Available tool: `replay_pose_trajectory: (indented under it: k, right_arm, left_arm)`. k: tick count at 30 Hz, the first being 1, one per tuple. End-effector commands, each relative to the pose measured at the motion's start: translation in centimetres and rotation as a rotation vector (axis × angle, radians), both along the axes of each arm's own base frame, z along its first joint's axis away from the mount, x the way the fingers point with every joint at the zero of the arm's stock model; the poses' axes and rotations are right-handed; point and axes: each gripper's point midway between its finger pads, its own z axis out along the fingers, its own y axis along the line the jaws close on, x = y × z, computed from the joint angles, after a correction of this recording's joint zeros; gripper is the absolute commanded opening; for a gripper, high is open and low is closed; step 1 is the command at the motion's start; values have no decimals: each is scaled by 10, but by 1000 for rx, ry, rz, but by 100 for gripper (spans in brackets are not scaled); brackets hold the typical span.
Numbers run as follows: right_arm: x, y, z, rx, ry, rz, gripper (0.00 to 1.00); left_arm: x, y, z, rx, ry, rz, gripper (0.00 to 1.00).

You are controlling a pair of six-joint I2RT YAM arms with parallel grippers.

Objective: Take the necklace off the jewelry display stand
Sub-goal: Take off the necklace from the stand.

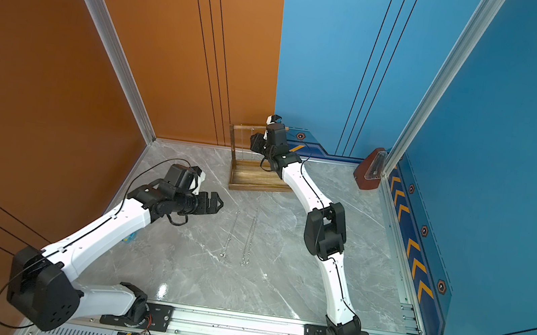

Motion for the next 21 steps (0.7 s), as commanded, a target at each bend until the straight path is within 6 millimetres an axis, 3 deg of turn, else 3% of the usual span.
replay_pose_trajectory:
  k: [1, 12, 21]
  right_arm:
    - [7, 1, 12, 17, -22, 1, 35]
    - [23, 7, 1, -12, -36, -29, 35]
    - [25, 17, -3, -32, -58, -13, 35]
  left_arm:
    - [1, -4, -2, -33, 14, -12, 98]
    - [2, -4, -7, -33, 27, -14, 98]
    - [2, -6, -9, -39, 36, -19, 98]
